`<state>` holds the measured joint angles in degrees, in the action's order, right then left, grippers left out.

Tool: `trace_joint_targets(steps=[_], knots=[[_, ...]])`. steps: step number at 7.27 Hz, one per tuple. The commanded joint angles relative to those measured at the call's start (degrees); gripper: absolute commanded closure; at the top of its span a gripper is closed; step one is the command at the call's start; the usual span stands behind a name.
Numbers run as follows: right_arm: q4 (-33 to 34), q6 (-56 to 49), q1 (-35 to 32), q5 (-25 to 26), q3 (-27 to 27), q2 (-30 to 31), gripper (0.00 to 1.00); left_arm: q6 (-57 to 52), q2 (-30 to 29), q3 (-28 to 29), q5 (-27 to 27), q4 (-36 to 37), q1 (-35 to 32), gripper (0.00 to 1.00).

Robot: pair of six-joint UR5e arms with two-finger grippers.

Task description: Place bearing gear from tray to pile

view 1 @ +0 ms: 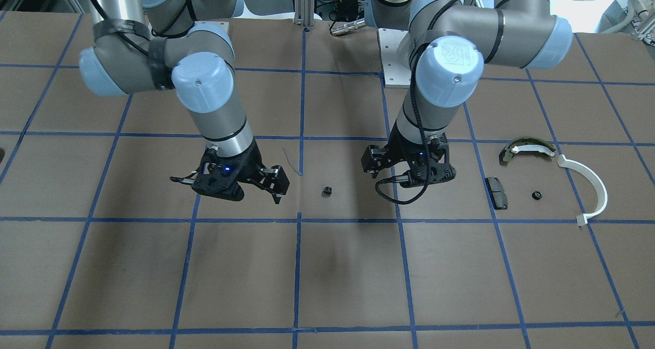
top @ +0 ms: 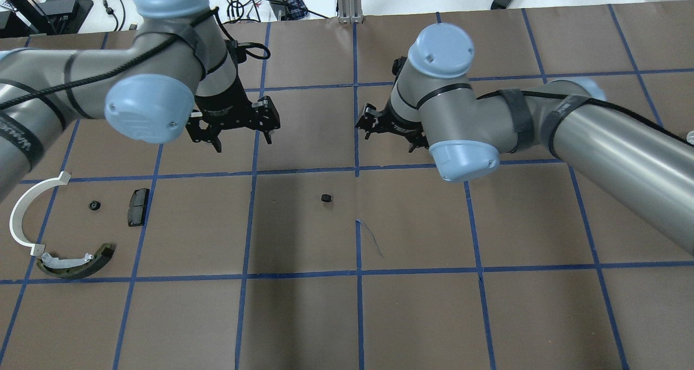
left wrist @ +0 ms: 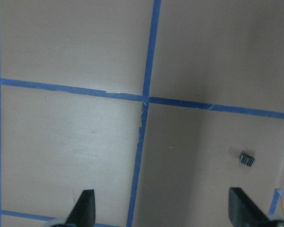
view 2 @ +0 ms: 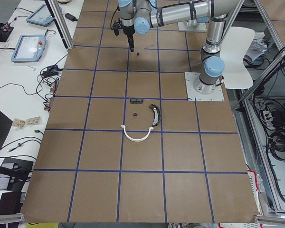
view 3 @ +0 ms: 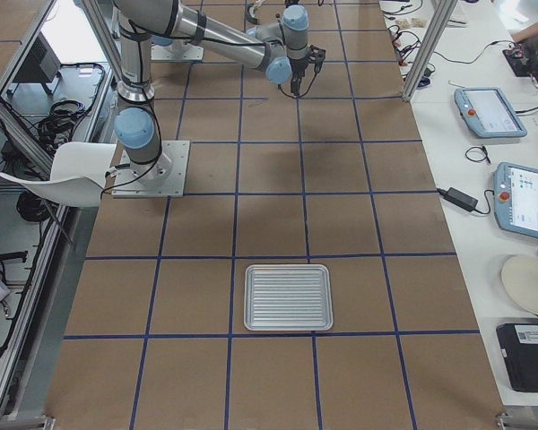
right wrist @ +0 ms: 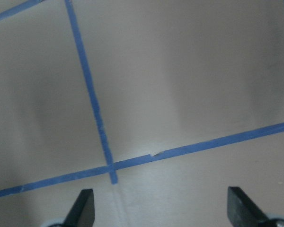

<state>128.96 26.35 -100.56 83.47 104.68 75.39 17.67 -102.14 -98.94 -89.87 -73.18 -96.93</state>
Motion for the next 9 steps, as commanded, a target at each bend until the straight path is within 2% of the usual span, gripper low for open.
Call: trace_joint_targets(steps=[1, 2, 4, 5, 6, 8, 9], knots=[[-10.70, -7.17, 5.71, 2.75, -0.01, 8.33, 0.00, 9.79, -6.11, -1.86, 1.19, 8.27, -7.70, 0.00], [-14.75, -9.54, 8.17, 2.75, 0.17, 11.33, 0.00, 12.10, -9.19, -2.74, 1.11, 11.89, -10.00, 0.02], [-18.73, -11.14, 9.68, 2.66, 0.34, 17.91, 0.00, 11.69, -12.63, -3.88, 1.02, 14.29, -11.60, 0.04], [-22.75, -11.06, 9.86, 3.01, 0.08, 19.52, 0.00, 12.30, -13.87, -4.50, 0.93, 16.21, -12.22, 0.06], [-23.31, -11.06, 9.60, 2.84, 0.34, 19.97, 0.00, 12.48, -14.31, -5.72, 0.93, 17.88, -12.92, 0.11], [-23.66, -10.88, 9.43, 2.84, 0.52, 19.97, 0.00, 12.13, -14.32, -7.05, 0.84, 19.65, -13.02, 0.15], [-23.93, -10.79, 9.34, 2.75, 0.52, 20.23, 0.00, 11.78, -14.32, -7.05, 0.84, 19.75, -13.02, 0.35]])
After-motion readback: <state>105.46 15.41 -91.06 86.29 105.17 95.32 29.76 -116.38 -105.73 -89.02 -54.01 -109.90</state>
